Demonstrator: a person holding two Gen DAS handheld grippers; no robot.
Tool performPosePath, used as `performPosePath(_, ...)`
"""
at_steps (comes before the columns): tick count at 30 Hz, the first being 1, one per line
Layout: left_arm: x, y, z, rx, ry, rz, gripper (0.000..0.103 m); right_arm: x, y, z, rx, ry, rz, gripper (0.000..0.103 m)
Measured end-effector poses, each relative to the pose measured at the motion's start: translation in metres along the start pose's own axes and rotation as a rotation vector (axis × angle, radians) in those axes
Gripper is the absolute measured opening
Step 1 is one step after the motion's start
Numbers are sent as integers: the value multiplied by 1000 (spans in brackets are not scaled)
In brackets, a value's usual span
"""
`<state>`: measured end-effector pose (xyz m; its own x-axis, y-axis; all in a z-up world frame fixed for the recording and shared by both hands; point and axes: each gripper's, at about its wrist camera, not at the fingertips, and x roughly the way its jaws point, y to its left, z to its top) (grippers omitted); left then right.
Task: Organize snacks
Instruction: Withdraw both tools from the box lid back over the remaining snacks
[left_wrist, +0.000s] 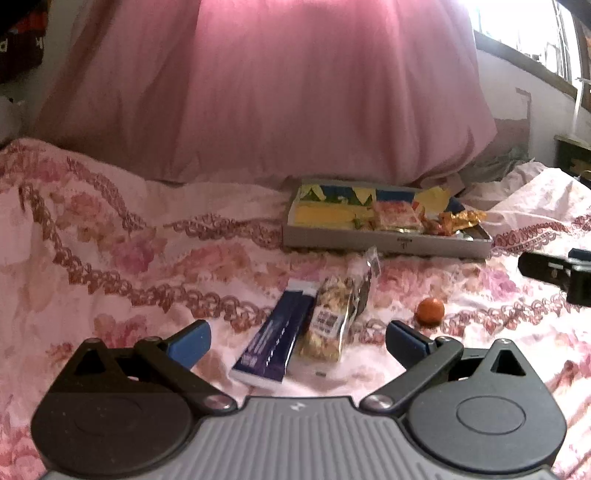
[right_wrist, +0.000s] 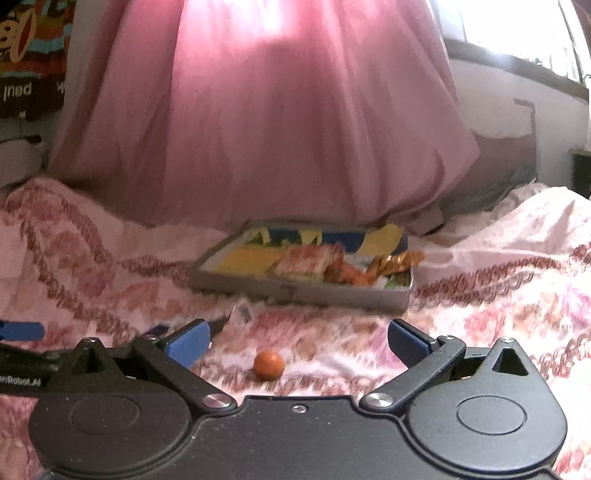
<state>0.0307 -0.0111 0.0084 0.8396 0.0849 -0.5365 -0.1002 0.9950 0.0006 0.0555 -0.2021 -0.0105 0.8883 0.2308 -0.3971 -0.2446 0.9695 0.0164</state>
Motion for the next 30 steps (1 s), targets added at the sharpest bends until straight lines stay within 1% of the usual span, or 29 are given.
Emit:
performPosePath(3,3,0,-4,4,20,-9,103,6,8,-7,-37,43,4,102)
performPosePath(9,9,2,-9,-5,55,13,103,18,17,-16,-72,99,18,102)
performPosePath(12,13,5,-10,-20,69,35,103,22,19,-17,-77,113,28,102)
performPosePath(20,17,20,-11,-106,90,78,103,26,24,-20,-88,133,68,102)
performPosePath(30,23,20,-12,-104,102,103,103,33,28,-21,-97,139,101,102)
